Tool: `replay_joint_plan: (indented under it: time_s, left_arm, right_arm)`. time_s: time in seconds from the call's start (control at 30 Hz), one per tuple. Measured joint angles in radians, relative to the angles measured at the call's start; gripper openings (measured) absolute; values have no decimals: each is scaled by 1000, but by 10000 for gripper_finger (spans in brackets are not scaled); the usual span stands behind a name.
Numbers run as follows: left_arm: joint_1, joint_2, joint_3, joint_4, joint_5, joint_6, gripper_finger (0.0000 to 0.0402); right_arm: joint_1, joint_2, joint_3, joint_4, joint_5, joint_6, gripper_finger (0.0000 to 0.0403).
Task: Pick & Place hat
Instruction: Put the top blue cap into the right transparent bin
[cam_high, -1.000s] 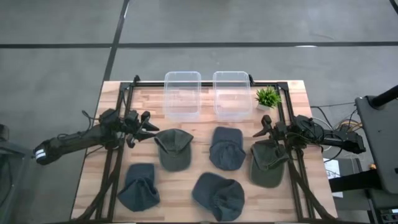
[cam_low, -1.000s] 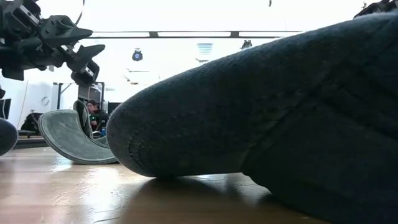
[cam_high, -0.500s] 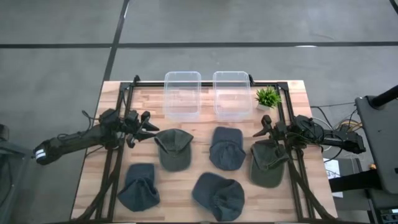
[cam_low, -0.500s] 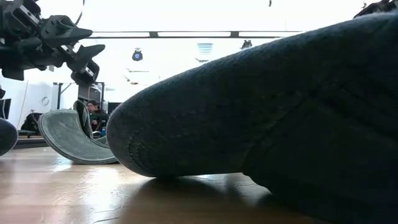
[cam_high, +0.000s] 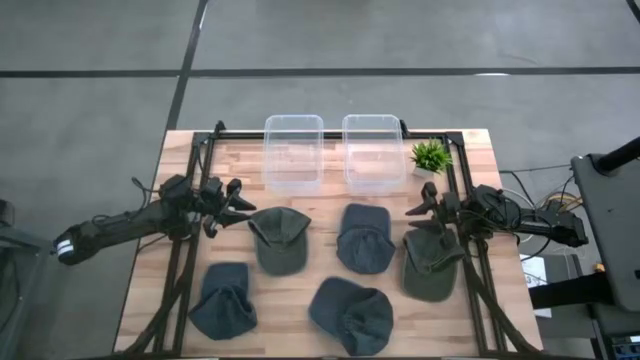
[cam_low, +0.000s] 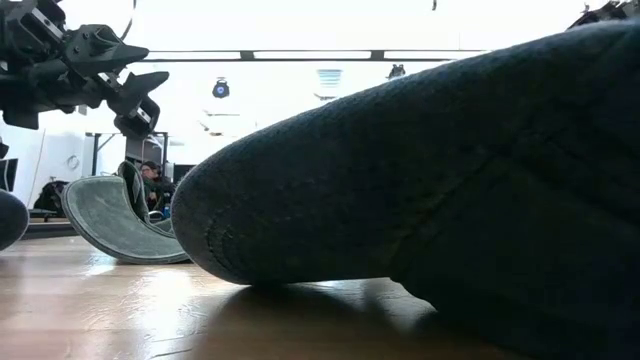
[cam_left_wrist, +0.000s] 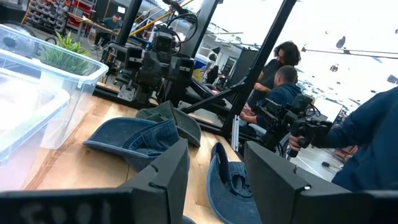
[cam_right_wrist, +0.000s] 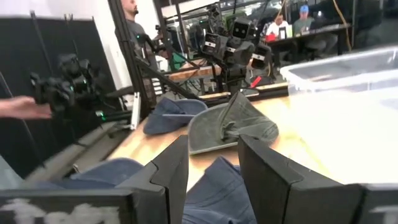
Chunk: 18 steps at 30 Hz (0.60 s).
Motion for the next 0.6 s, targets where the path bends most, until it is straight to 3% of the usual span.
replay_joint_plan:
  time_s: [0.17,0.5,0.6]
  left_arm:
    - [0,0,0,0,0,0,151]
    - [0,0,0,0,0,0,151]
    - [0,0,0,0,0,0,151]
  right_arm:
    - [0,0,0,8,0,52,132]
    - [0,0,0,126,2,319,132]
    - [0,0,0,155,63,370,132]
